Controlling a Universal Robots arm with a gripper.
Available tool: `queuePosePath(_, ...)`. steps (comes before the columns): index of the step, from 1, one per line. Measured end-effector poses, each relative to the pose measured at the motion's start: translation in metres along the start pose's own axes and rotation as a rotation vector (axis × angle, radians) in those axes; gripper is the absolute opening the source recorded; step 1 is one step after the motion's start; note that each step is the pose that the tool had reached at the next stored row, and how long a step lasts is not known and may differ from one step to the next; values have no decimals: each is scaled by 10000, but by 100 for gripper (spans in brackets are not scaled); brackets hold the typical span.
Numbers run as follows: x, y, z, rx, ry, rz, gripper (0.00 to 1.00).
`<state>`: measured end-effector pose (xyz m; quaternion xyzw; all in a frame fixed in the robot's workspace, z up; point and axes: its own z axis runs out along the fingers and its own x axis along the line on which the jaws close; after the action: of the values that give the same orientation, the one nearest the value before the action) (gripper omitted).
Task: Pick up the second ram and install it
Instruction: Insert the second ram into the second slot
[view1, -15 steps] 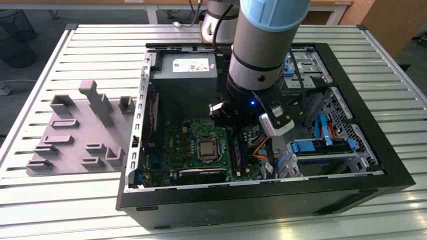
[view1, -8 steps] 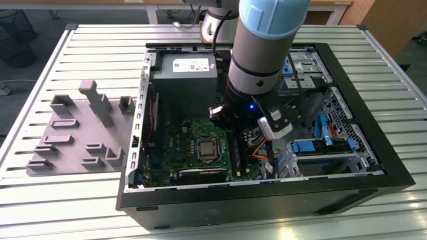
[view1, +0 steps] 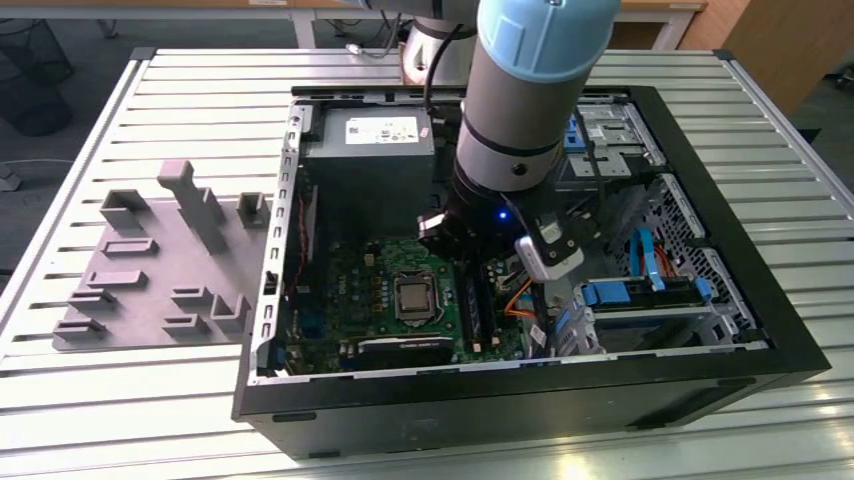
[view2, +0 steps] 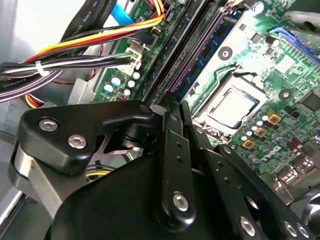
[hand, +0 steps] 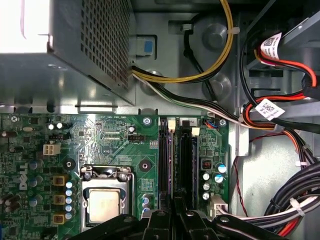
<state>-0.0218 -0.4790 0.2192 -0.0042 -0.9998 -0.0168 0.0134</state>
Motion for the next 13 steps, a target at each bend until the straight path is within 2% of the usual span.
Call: queuePosePath(13, -1, -4, 38, 6, 55, 2, 14)
